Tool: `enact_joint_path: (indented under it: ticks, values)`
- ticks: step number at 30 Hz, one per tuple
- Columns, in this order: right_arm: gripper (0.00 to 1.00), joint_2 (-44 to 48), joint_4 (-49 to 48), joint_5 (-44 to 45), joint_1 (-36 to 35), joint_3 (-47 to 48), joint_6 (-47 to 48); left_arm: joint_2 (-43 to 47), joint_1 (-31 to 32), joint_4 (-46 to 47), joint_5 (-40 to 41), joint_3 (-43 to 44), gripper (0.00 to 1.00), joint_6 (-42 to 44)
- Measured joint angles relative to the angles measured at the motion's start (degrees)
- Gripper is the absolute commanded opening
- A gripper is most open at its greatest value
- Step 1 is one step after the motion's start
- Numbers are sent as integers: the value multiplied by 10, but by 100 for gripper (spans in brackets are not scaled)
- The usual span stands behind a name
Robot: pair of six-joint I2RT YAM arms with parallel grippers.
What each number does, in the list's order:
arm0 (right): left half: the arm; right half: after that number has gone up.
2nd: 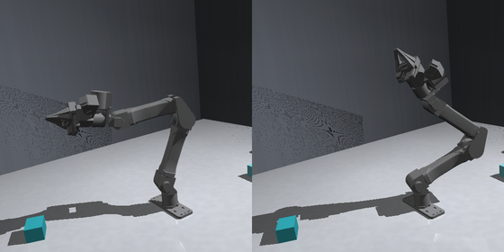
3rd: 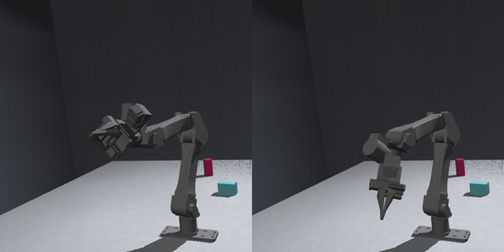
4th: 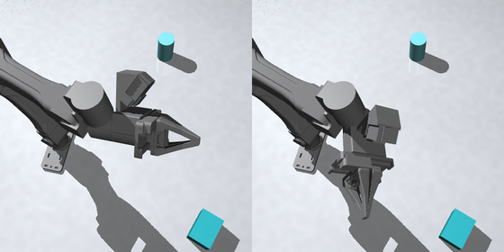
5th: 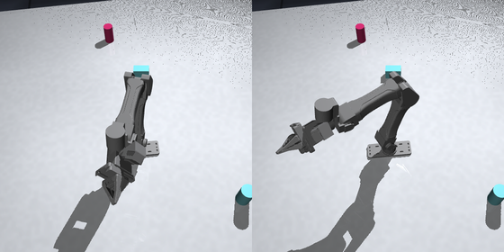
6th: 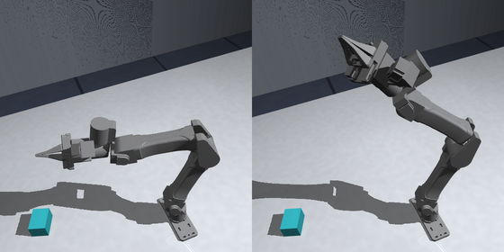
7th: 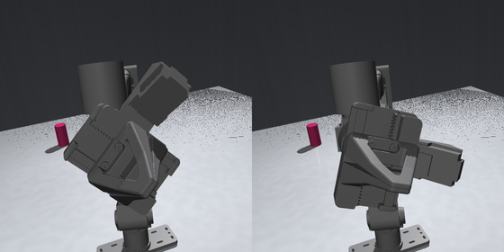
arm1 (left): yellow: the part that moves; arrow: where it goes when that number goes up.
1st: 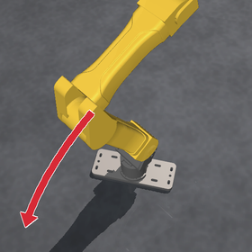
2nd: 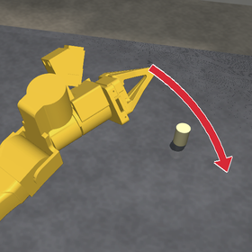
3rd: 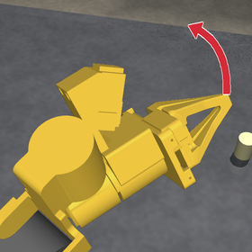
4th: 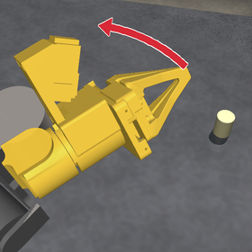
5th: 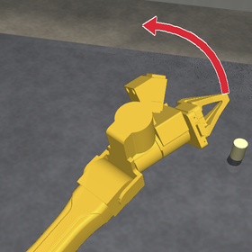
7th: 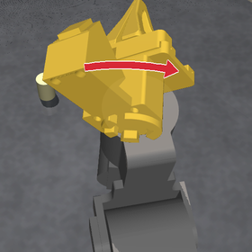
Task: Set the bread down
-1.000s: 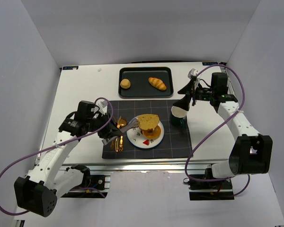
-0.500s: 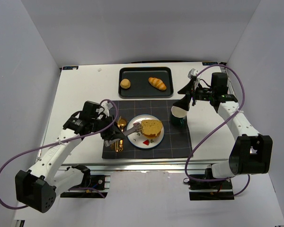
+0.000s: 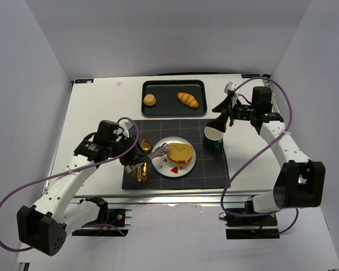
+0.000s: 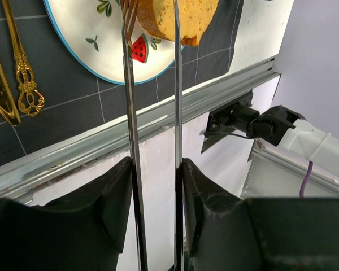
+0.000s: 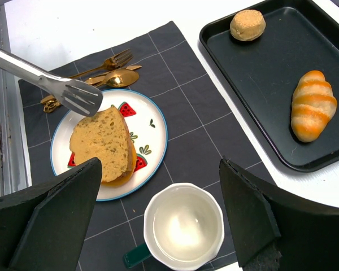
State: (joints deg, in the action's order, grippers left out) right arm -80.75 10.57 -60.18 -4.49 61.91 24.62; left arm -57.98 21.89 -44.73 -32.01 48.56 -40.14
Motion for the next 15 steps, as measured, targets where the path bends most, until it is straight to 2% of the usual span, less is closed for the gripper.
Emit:
enact_joint_path:
  ticks: [6,10,13,15]
  values:
    - [88,0,0,0,0,0,0,4,0,-14,19,26,47,-4]
    - [88,0,0,0,0,0,1,4,0,-28,35,63,43,0]
    - [88,0,0,-1,0,0,5,2,-1,-43,60,97,23,12]
    - [88,0,2,-1,0,0,12,-5,-6,-51,90,123,2,32]
